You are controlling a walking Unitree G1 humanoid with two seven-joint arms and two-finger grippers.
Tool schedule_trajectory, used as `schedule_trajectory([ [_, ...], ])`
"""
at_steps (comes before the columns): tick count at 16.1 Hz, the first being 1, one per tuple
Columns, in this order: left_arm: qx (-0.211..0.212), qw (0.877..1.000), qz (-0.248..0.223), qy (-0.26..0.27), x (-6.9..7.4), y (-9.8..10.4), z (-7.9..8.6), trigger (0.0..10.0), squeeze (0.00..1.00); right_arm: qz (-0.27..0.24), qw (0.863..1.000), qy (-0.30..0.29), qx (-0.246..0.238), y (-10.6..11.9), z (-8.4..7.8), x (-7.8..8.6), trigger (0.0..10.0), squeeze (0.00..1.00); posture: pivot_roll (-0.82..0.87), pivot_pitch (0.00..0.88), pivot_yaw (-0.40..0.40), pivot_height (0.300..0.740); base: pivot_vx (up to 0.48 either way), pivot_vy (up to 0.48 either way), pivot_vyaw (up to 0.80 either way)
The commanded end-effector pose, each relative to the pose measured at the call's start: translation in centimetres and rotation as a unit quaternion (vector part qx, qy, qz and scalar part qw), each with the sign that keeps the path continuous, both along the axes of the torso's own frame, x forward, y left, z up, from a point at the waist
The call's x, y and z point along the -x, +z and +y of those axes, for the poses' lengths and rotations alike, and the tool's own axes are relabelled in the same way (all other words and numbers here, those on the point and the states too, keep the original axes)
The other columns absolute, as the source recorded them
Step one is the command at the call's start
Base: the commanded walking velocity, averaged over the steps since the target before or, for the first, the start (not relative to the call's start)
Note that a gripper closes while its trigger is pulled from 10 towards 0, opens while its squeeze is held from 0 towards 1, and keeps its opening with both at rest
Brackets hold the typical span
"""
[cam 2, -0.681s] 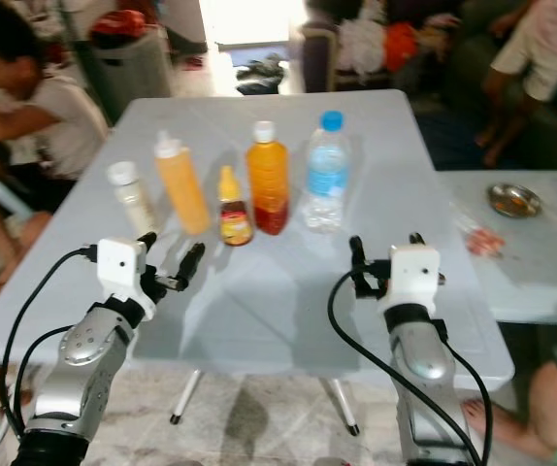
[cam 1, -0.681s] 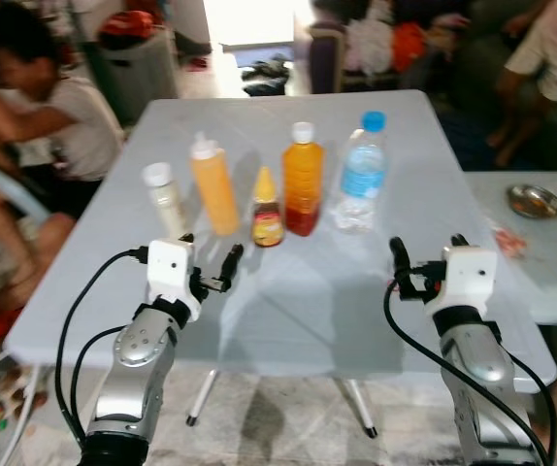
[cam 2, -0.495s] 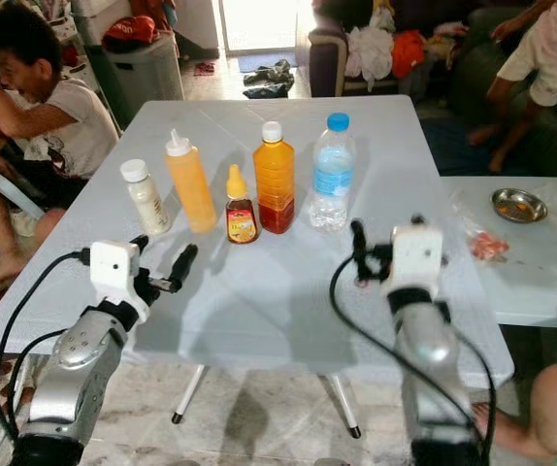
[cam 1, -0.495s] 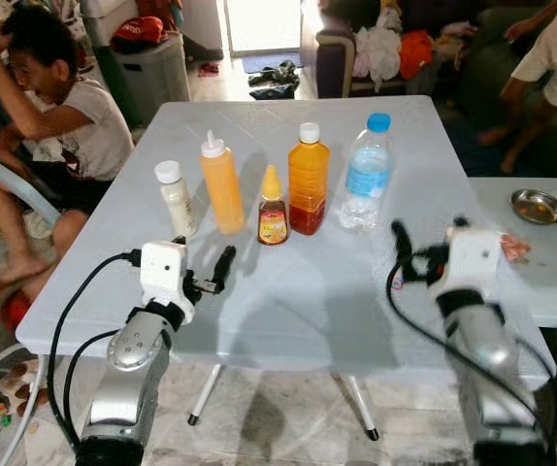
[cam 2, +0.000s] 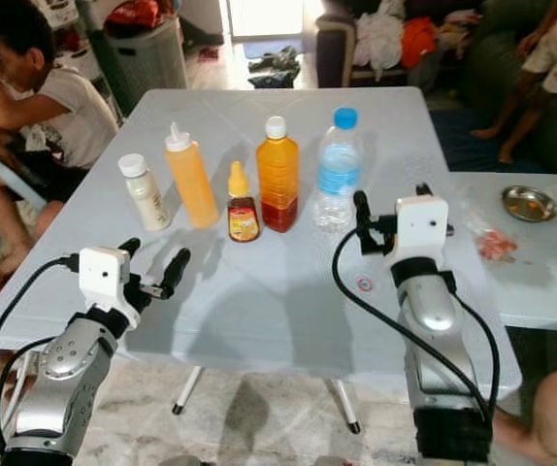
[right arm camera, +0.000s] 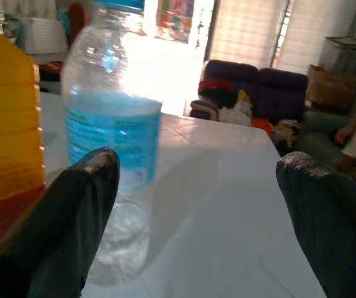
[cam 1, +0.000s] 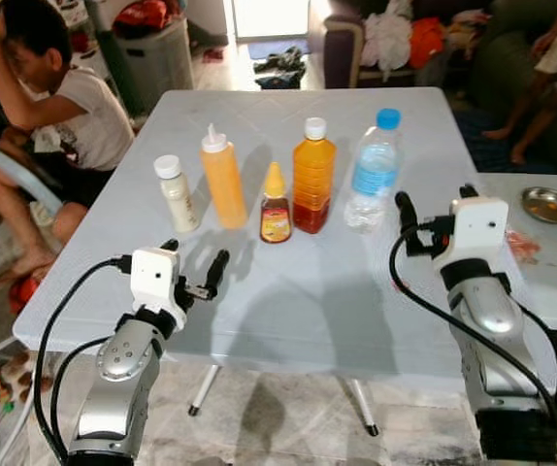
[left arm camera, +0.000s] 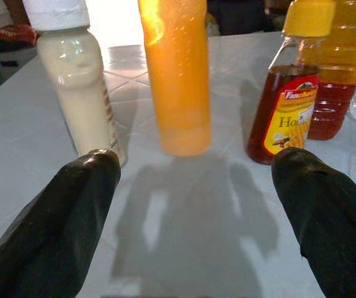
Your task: Restocking fridge
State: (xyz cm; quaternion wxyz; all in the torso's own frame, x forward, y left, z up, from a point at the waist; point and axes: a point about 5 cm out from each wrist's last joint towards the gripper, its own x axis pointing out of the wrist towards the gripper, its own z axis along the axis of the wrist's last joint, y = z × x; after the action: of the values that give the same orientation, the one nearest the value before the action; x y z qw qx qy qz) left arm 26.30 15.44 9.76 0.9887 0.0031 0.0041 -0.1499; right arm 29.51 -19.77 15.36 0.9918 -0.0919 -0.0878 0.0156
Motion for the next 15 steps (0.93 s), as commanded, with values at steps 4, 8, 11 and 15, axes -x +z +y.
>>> schedule_trajectory([
  [4,-0.008,1.000,0.006,0.004,0.2,-0.1,0.5,10.0,0.00,-0.020,0.999,0.029,0.009,1.1,1.2,-0.9,10.0,0.00,-0.06,0.035,0.050,0.740,0.000,0.000,0.75],
  [8,-0.009,1.000,0.005,0.003,0.2,0.0,0.4,10.0,0.00,-0.018,0.999,0.042,-0.001,0.8,2.2,-0.1,10.0,0.00,-0.06,0.034,0.047,0.740,0.000,0.000,0.00],
  [11,-0.008,1.000,0.005,0.003,0.2,0.0,0.4,10.0,0.00,-0.026,0.999,0.030,0.007,0.8,2.8,0.7,10.0,0.00,-0.06,0.044,0.050,0.740,0.000,0.000,0.00],
  [15,-0.009,1.000,0.005,-0.001,0.0,0.0,0.3,10.0,0.00,-0.050,0.999,0.012,0.013,2.5,2.3,0.2,10.0,0.00,-0.07,0.045,0.059,0.740,0.000,0.000,0.00],
])
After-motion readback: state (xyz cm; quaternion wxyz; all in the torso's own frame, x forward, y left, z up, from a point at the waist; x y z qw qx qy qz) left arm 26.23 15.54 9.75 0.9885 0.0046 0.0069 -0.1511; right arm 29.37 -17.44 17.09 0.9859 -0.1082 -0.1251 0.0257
